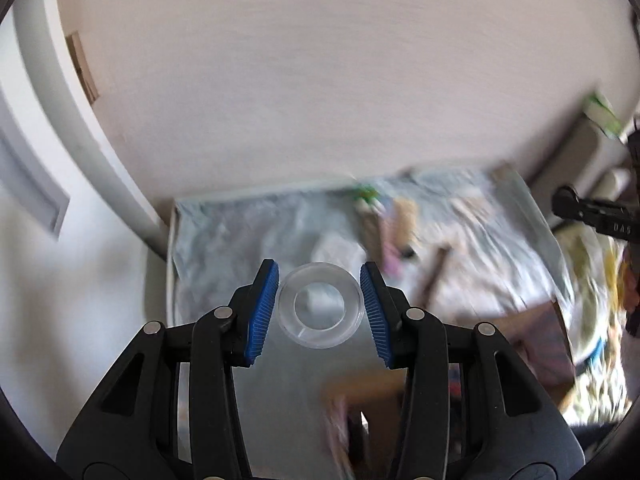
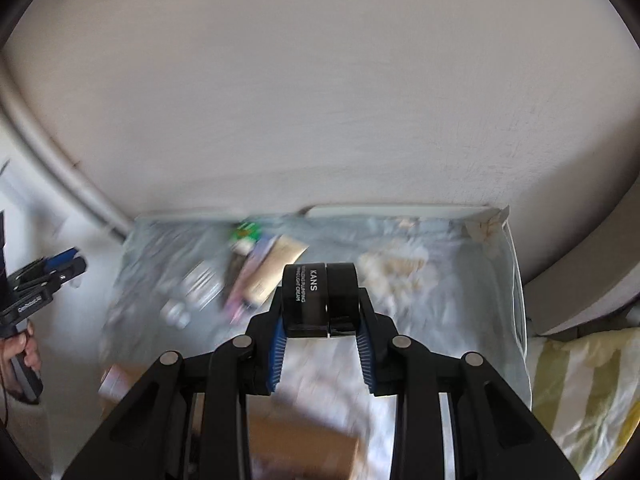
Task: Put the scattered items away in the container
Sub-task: 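Carry the tape roll and black cap into the box and open both tools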
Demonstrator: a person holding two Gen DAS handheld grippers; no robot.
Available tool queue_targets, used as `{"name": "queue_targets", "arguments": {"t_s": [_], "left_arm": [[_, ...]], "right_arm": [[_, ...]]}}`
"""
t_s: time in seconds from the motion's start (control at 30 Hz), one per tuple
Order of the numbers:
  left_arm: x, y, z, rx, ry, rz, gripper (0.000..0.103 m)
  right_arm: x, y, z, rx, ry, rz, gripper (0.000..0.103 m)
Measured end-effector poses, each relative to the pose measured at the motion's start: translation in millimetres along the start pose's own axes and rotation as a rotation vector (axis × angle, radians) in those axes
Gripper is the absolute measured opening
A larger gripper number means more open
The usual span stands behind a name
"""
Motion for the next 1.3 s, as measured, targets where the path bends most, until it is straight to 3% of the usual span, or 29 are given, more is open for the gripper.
{"name": "queue_targets", "arguments": {"t_s": [0.13,0.27,0.37,0.5,0.63,1.1,1.13,1.23,1.3], "left_arm": [[-53.6,-29.1,12.6,-0.024,0.081,-0.007,0.04],[-103.7,-53.9,-1.9,-0.086,0.166,0.04,0.04],[-127.4,-80.0,-23.1,-0.085,0.2,0.039,0.04],[-141.0,-96.5,-41.0,-0.03,0.231,-0.01,0.04],[-146.6,-101.9,-41.7,0.024,0.245,-0.026,0.04],[-150.4,-102.6,-30.7,0.046,0.252,-0.011,0.041],[-150.3,-102.7,-31.0,0.045,0.253,-0.008,0.046],[-149.9,-102.9,-28.9,0.07,0.24,-0.008,0.076],[-147.4,-105.3,-26.8,0.084,0.226,-0.012,0.083]], "right_arm": [[-32.9,57.1,1.7,0.08,0.049,0.076,0.029],[-85.3,68.1,-24.0,0.115,0.136,0.163,0.029],[-118.3,83.9,-34.9,0.153,0.197,0.203,0.029],[-147.9,109.8,-42.4,0.187,0.237,0.295,0.029],[-162.3,121.7,-49.7,0.156,0.255,0.35,0.029],[-170.4,110.1,-46.6,0.123,0.256,0.373,0.029],[-170.3,109.8,-46.6,0.124,0.257,0.371,0.029],[-168.5,108.3,-46.0,0.136,0.252,0.36,0.029],[-167.3,107.6,-46.4,0.144,0.256,0.358,0.031]]}}
Point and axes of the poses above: each gripper's, at about its wrist camera, not at the fingertips, and z roughly against the way its jaws point, y to its left, x to its top, the point moved 2 cm from there along -z, roughly the way its jaws point, and after that the axes turned 1 degree about z, right-handed, at the moved point
